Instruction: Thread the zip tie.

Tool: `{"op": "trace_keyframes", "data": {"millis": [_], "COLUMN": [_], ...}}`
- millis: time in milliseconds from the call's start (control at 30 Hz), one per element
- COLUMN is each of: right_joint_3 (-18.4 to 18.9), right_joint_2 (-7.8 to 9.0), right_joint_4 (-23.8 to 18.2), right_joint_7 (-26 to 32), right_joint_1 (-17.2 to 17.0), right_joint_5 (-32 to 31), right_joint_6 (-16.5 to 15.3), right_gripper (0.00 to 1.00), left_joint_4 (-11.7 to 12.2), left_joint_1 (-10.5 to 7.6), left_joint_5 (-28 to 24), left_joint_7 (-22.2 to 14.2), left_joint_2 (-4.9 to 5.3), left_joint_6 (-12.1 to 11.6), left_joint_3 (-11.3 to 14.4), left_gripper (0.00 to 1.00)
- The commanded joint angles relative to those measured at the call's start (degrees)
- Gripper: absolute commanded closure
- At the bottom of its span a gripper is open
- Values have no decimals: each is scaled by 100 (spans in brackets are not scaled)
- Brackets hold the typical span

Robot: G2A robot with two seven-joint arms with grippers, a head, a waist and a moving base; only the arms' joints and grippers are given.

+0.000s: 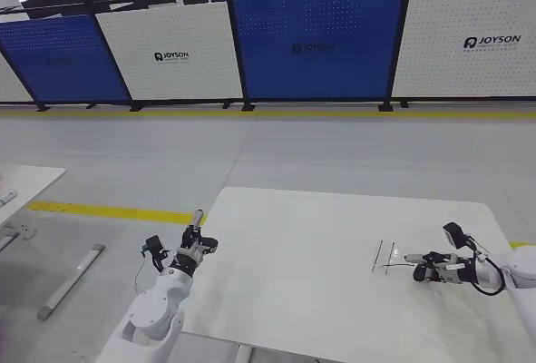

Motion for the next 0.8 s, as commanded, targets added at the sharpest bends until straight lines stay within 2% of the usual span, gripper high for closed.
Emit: {"op": "trace_keyframes", "data": {"millis": [0,200,400,500,633,767], "right_joint_3": [-9,-70,-105,-120,-145,-163], "right_joint_2": [-7,-41,-65,-76,-91,-103], "right_joint_4": [48,176,295,360,424,469], "right_joint_7": [-6,-31,-32,-38,-41,-55], "right_joint_1": [16,85,142,167,199,227], "right_joint_5": [17,21,43,49,48,44], "right_joint_6": [-2,9,27,27,36,31], "right_gripper": [62,70,66,67,75,75], "left_joint_4": [0,0,0,0,0,0], "left_joint_1": [0,0,0,0,0,0], "left_joint_5": [0,0,0,0,0,0], "left_joint_7": [0,0,0,0,0,0], "left_joint_2": [0,0,0,0,0,0], "left_joint_6": [0,0,0,0,0,0], "left_joint_3": [0,0,0,0,0,0], "left_gripper": [0,0,0,0,0,0]}}
